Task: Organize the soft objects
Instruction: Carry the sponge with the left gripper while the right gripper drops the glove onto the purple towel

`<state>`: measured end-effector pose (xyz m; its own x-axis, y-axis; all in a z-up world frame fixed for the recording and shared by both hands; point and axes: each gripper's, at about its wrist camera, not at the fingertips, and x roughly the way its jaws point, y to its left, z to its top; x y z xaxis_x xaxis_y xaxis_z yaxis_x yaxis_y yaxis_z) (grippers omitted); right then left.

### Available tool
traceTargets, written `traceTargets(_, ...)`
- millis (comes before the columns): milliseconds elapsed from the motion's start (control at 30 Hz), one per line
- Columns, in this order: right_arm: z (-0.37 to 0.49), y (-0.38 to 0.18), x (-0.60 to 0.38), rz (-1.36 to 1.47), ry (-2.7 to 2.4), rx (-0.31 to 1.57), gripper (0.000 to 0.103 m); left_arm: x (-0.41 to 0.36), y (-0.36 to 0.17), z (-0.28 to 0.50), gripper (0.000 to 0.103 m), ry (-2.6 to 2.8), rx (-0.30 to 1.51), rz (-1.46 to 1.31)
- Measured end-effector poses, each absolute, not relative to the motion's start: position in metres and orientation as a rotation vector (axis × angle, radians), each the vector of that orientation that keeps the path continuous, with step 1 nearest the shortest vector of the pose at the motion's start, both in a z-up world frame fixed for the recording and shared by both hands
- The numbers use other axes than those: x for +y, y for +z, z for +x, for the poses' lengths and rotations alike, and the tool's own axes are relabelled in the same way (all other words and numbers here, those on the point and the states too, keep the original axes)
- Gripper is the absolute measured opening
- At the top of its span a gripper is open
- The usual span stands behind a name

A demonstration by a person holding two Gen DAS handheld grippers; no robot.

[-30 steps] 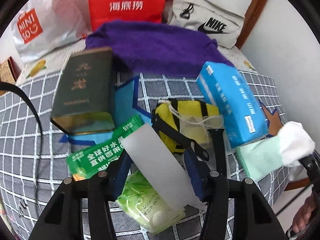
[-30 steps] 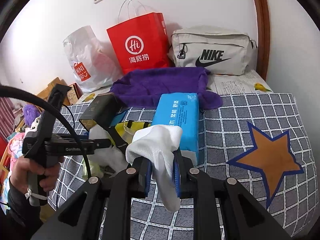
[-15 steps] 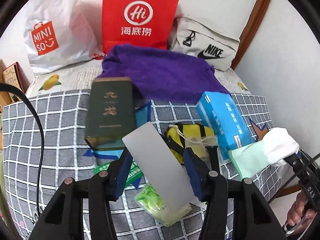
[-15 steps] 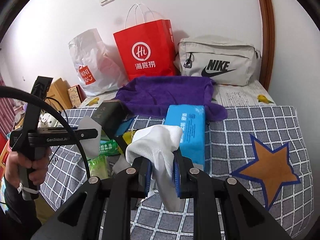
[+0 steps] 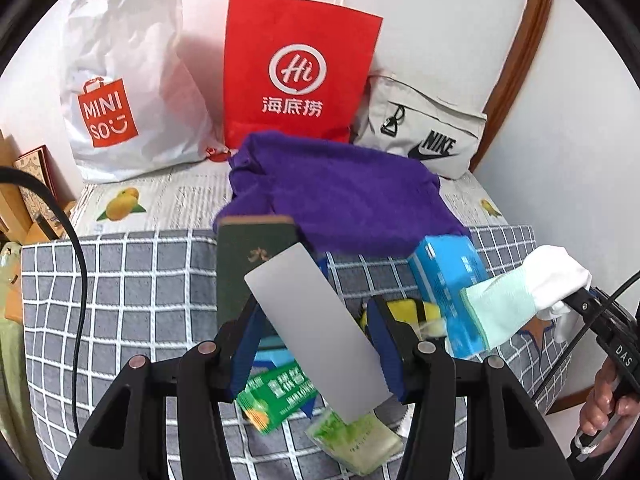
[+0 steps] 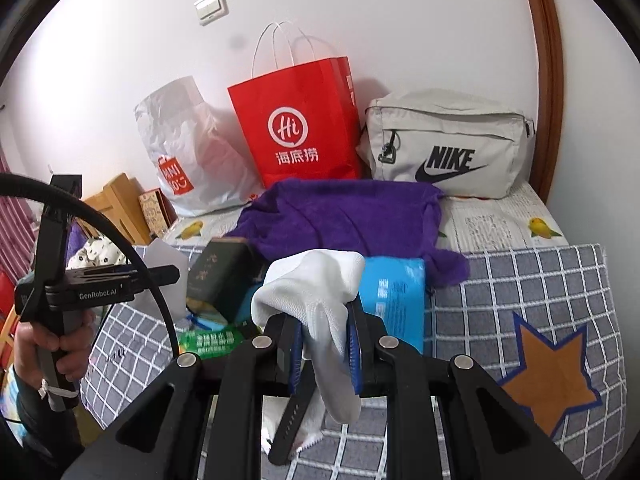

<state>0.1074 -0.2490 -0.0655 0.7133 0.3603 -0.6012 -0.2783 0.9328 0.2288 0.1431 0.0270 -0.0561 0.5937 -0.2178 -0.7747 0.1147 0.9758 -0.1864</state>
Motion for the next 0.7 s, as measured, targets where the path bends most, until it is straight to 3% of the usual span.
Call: traceTargets(700,0.208,-0.050,-0.257,0.109,0.265,0.675,0.019,0.049,-0.058,0.224,0.050,-0.157,0.915,-0.086)
